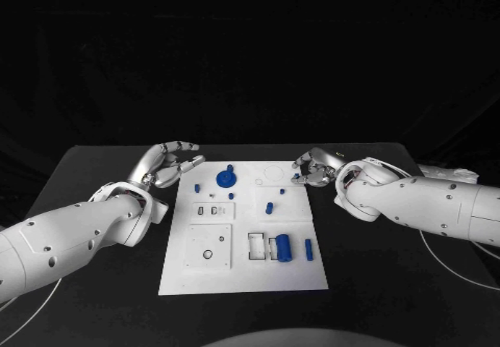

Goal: Assemble the parts on the task board

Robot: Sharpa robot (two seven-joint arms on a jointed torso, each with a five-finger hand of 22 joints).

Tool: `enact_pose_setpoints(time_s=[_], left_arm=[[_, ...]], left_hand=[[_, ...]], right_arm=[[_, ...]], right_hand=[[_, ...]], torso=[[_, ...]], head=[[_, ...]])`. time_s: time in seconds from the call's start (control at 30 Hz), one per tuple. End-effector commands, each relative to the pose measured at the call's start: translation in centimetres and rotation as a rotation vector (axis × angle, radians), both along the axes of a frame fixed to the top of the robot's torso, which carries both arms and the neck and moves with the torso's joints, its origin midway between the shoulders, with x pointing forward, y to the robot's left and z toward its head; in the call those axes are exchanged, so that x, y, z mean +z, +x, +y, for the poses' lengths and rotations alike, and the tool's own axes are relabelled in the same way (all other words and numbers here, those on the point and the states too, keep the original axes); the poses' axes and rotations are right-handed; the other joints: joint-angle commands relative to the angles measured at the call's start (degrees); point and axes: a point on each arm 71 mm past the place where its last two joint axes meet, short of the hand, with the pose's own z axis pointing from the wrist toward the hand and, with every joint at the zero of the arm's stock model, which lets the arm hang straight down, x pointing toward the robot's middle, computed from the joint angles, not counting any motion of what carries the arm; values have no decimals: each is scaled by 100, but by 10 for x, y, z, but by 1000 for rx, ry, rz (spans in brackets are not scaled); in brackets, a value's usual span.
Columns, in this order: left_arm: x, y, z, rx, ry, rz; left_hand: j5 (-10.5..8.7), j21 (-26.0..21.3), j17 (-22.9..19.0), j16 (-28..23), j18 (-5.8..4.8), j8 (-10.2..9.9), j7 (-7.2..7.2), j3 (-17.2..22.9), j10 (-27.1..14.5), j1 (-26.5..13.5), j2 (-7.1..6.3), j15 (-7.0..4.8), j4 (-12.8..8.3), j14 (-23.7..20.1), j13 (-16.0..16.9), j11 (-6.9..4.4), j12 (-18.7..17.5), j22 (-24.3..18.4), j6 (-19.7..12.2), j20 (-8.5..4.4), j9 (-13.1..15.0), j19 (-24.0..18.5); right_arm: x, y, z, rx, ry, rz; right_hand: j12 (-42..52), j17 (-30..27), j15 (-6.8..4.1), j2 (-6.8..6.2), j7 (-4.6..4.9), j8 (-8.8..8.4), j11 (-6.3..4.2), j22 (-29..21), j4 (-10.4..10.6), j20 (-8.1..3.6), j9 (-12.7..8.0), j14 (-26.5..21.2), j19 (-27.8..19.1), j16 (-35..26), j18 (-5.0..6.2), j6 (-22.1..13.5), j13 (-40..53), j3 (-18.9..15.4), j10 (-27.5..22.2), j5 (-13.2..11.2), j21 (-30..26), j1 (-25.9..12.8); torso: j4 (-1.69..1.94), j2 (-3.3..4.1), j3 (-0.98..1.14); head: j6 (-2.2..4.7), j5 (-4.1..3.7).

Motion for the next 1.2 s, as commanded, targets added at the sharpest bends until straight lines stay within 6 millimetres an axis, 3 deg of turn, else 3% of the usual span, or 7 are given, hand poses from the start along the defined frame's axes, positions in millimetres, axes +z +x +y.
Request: enact_pose_setpoints(time_s=[0.03,0.73,1.2], left_arm=[[1,-1,-1,-17,-1,-8],[-1,-1,-1,-17,0,-6],[-1,-1,0,-14,0,-6]], left_hand=[[38,-19,1507,14,-7,-20,164,-32,605,25,20,-43,7,586,1509,-40,14,1400,36,-36,-4,427],[38,-19,1507,14,-7,-20,164,-32,605,25,20,-43,7,586,1509,-40,14,1400,36,-36,-4,427],[38,-19,1507,14,-7,-20,164,-32,605,25,20,-43,7,586,1509,-40,14,1400,36,-36,-4,427]], right_arm=[[-3,2,-1,-5,-65,12],[-8,4,-5,-27,-109,55],[-10,5,-2,-22,-120,76]], right_hand=[[23,1506,-42,6,9,-34,-55,1508,-41,-22,-12,596,600,23,-39,-44,1510,17,601,-35,26,81],[23,1506,-57,51,-13,-57,-74,1508,-79,-37,-36,596,600,23,-39,-74,1510,55,601,-36,26,158],[23,1506,-85,80,-93,-34,-129,1508,-106,-60,-47,596,600,23,-39,-3,1510,79,601,-74,26,212]], torso=[[-5,-6,-1],[1,3,0],[7,4,0]], head=[[2,0],[19,-10],[5,-12]])
